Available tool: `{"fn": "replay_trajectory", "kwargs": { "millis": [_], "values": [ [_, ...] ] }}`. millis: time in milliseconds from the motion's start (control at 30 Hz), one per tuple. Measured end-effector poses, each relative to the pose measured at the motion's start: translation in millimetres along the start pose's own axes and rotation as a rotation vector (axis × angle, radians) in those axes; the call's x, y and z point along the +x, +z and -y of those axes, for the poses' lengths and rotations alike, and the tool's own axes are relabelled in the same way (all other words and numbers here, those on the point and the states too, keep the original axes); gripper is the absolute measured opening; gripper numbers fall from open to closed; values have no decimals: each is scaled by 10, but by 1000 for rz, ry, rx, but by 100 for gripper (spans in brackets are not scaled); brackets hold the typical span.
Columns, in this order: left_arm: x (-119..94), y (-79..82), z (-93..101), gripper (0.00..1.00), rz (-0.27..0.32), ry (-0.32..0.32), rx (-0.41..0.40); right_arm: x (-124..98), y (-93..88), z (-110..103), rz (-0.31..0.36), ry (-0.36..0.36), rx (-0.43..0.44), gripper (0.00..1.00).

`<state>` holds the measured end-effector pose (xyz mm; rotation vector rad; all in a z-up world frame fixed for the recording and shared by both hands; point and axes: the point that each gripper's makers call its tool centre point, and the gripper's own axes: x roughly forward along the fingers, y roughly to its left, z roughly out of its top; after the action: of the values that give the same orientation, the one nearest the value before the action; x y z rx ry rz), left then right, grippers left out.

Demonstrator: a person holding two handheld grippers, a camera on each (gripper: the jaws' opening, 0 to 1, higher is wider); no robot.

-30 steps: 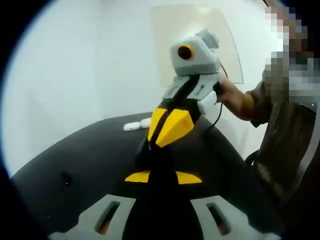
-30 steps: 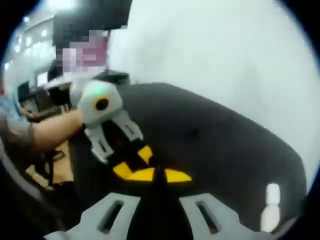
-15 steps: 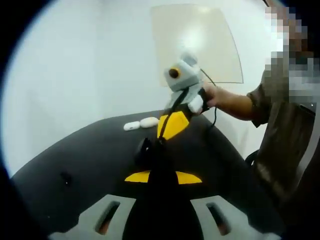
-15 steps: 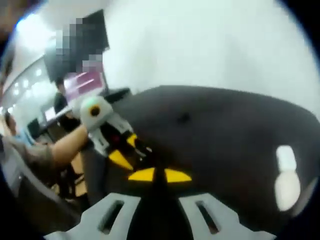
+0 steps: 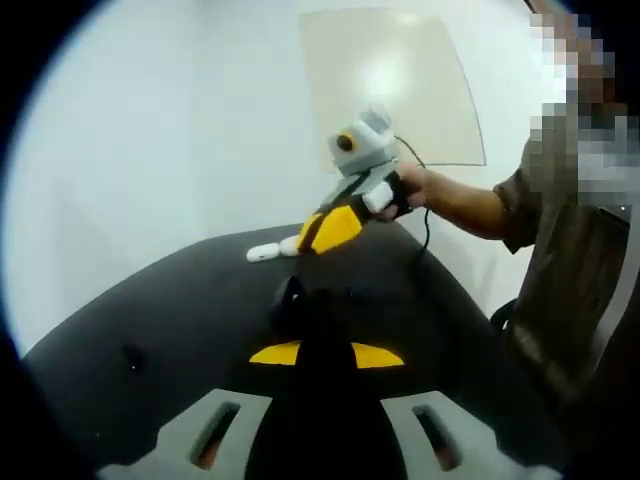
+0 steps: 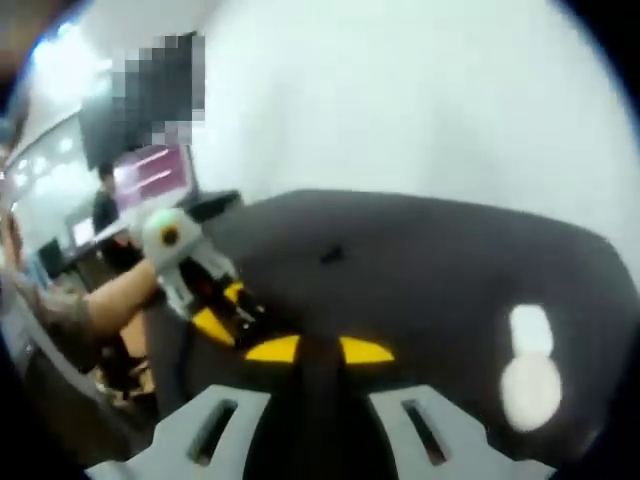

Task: Pick up three earphones and place each one into its charging case using tactile feedback, ensure that each earphone is properly inserted and securely positioned inside the case.

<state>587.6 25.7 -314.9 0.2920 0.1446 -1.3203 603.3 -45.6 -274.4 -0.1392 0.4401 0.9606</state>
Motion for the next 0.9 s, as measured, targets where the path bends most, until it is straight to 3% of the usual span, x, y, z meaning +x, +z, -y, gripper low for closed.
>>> {"fn": "replay_trajectory", "kwargs": {
  "millis": [67, 167, 367, 433, 633, 900],
  "values": [
    [0, 0, 1, 14, 0, 0, 0, 11, -85, -147, -66, 28, -43, 15],
    [0, 0, 1, 14, 0, 0, 0, 17, -207, -309, -142, 4, -135, 15],
    [2, 1, 6, 14, 0, -1, -1, -14, -305, -477, -145, -158, -256, 15],
    [2, 2, 9, 14, -1, 0, 0, 14, -364, -457, -155, -230, -288, 15],
    [4, 2, 9, 14, -1, 3, 2, 125, -383, -345, -130, -312, -288, 16],
    [7, 1, 2, 14, -1, 1, 0, 211, -372, -161, -126, -342, -358, 12]
  ]
}}
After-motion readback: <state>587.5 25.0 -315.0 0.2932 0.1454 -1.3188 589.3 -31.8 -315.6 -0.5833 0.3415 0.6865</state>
